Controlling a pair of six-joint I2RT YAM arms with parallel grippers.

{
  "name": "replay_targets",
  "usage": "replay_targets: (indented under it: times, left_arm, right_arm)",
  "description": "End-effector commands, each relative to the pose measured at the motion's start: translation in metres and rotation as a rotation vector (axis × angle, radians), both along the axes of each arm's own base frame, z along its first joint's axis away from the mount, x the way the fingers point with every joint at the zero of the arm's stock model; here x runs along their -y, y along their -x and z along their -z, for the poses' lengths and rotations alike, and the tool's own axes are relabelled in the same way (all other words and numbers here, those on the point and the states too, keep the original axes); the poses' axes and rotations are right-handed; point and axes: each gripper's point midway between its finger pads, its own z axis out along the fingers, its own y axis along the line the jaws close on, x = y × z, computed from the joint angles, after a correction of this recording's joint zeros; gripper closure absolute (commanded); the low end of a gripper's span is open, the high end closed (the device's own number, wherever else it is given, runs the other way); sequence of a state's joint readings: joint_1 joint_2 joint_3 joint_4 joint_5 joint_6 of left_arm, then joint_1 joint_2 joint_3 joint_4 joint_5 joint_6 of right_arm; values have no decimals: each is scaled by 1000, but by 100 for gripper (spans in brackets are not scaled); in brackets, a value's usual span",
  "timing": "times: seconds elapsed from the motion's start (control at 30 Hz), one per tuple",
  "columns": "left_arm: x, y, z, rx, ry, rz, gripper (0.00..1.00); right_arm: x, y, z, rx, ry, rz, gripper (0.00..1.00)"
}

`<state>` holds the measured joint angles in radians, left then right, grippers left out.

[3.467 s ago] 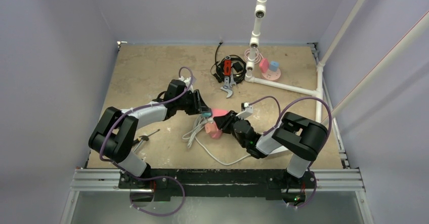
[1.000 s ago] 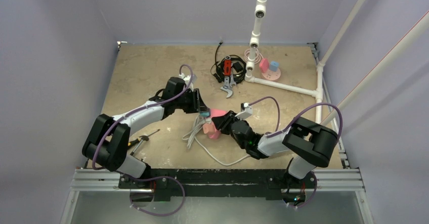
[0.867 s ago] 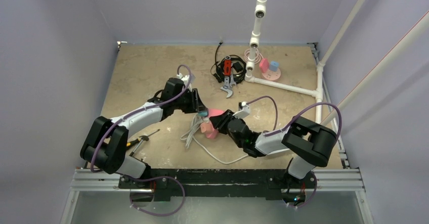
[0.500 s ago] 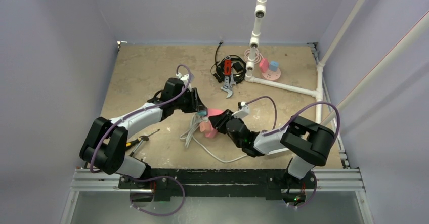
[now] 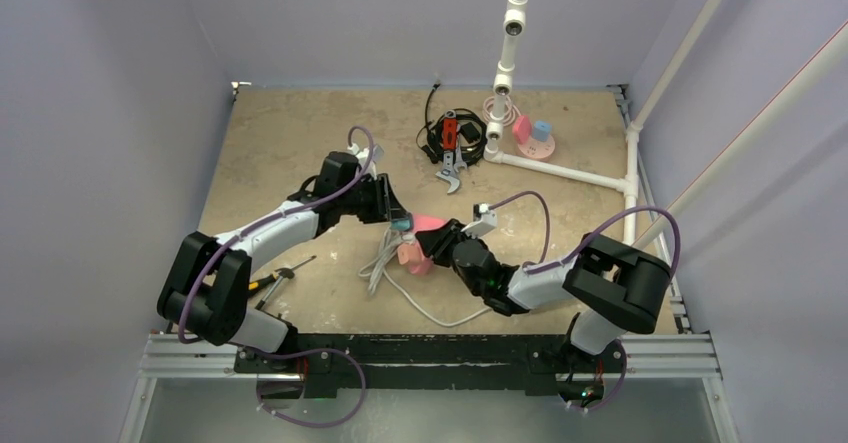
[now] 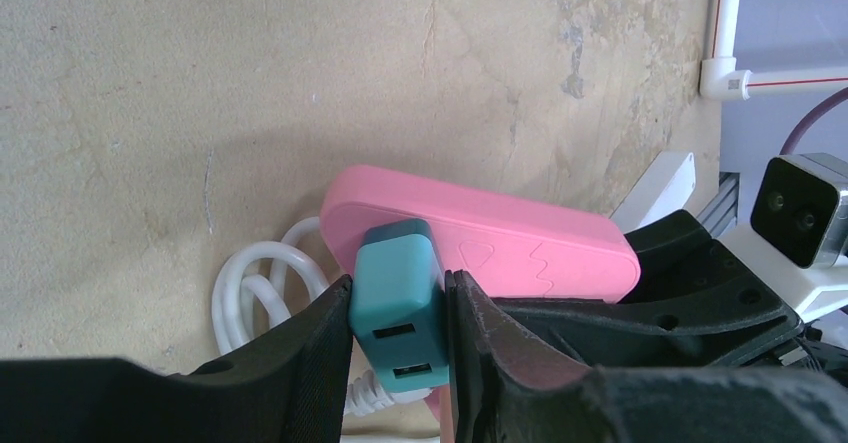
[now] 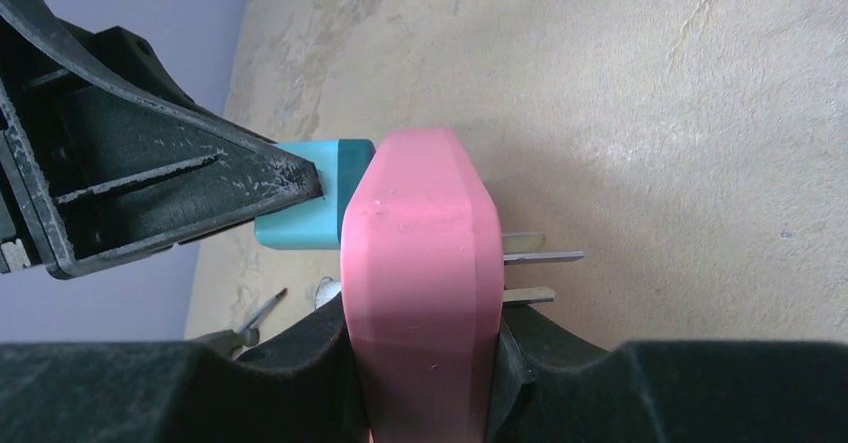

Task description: Pull the plug off the socket

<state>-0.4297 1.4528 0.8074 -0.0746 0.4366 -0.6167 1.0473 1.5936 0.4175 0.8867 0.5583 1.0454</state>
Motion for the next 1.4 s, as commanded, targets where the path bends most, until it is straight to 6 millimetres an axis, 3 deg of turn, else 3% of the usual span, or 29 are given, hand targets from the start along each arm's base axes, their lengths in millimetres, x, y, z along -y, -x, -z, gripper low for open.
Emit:
replay_targets:
  times: [0.0, 0.37, 0.67, 0.8, 1.0, 1.1, 1.37]
  left_arm:
    - [3, -24, -46, 192, 83, -1, 100]
    - [6, -22, -55, 225, 90, 25, 100]
    - [-13, -36, -60, 229, 51, -38, 100]
    - [-27, -44, -63, 219, 68, -78, 100]
    - [-24, -40, -61, 214, 84, -56, 100]
    - [-21, -38, -61, 220, 85, -47, 100]
    - [-8, -30, -60, 256, 33, -5, 100]
  right_arm:
    - [4, -4, 8, -78, -6, 65, 100]
    - [-3, -14, 28, -136, 50, 96, 100]
    - [14, -12, -14, 54, 25, 69, 100]
    - [18, -9, -18, 92, 33, 51, 100]
    - [17, -9, -15, 63, 18, 61, 100]
    - [14, -14, -7, 9, 28, 100, 100]
    - [-2, -22, 43, -141, 153, 130, 100]
